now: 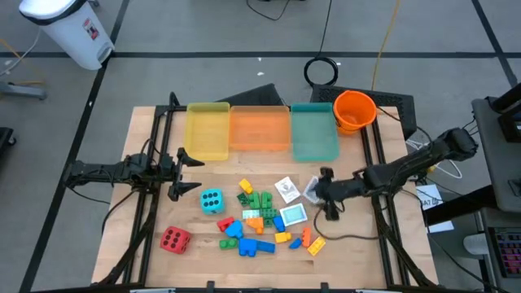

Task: Pick & Place Toys
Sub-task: Put the gray game card into the green bin

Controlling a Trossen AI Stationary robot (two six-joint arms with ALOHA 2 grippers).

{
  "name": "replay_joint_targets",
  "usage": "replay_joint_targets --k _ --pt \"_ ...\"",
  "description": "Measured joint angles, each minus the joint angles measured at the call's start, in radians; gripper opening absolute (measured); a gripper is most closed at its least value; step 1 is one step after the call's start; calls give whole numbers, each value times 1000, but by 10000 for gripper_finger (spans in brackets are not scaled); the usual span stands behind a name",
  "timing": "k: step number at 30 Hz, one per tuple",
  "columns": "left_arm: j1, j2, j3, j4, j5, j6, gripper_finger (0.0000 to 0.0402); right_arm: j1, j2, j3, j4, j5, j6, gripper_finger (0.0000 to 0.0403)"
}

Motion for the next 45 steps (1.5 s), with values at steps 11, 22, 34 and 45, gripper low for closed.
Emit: replay_joint_targets --k 11,22,34,45 --pt "0 0 0 1 0 0 365 -273 -66 17 -43 -125 68 165" --pt "0 0 0 0 0 0 365 -247 145 17 -115 -286 -3 278" --pt "0 0 0 0 0 0 365 -114 247 23 -238 -497 -45 236" --pt "0 0 0 0 0 0 365 58 13 15 -510 -249 297 230"
